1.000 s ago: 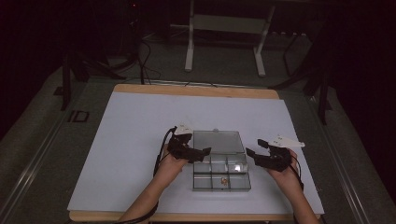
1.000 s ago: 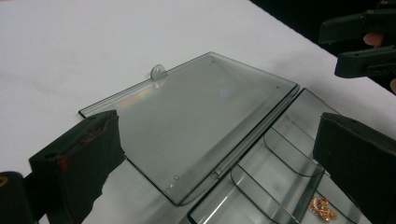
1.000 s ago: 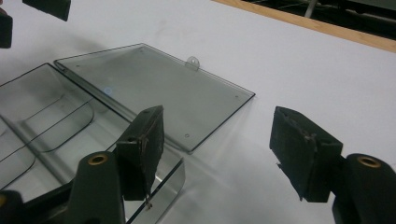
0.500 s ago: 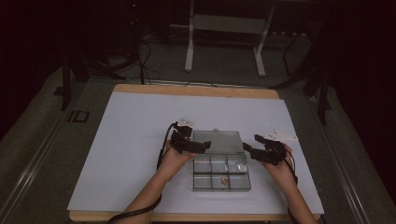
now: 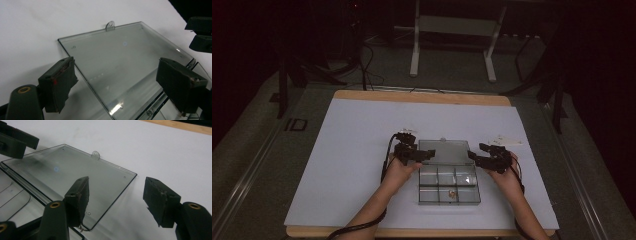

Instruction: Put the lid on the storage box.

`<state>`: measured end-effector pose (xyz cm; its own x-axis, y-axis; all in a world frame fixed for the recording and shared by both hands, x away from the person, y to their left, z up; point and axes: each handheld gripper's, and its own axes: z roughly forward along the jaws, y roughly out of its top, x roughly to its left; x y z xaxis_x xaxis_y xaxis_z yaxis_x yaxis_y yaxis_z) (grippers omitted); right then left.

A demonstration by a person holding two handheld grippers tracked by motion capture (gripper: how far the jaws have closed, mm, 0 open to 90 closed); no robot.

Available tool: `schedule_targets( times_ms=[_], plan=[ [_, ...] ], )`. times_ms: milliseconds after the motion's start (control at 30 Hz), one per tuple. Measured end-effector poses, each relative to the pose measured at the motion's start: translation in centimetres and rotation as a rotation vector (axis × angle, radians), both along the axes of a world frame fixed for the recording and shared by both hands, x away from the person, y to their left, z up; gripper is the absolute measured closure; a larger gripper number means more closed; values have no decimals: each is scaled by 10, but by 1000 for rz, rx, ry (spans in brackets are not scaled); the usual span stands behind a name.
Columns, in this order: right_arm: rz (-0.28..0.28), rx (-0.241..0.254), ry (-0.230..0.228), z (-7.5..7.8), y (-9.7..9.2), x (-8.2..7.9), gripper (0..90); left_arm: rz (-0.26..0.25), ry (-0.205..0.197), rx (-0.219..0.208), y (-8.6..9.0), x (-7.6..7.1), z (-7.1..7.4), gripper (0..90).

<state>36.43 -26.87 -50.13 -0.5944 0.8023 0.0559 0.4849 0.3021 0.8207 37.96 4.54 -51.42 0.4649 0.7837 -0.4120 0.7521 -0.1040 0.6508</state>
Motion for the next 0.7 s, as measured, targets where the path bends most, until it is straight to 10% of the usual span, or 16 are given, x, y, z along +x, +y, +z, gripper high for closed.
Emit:
schedule_targets(
  times_ms=[700],
  plan=[
    [9, -6, 24, -2, 7, 1, 403, -21, 149, -99, 5, 4, -16, 342]
  ],
)
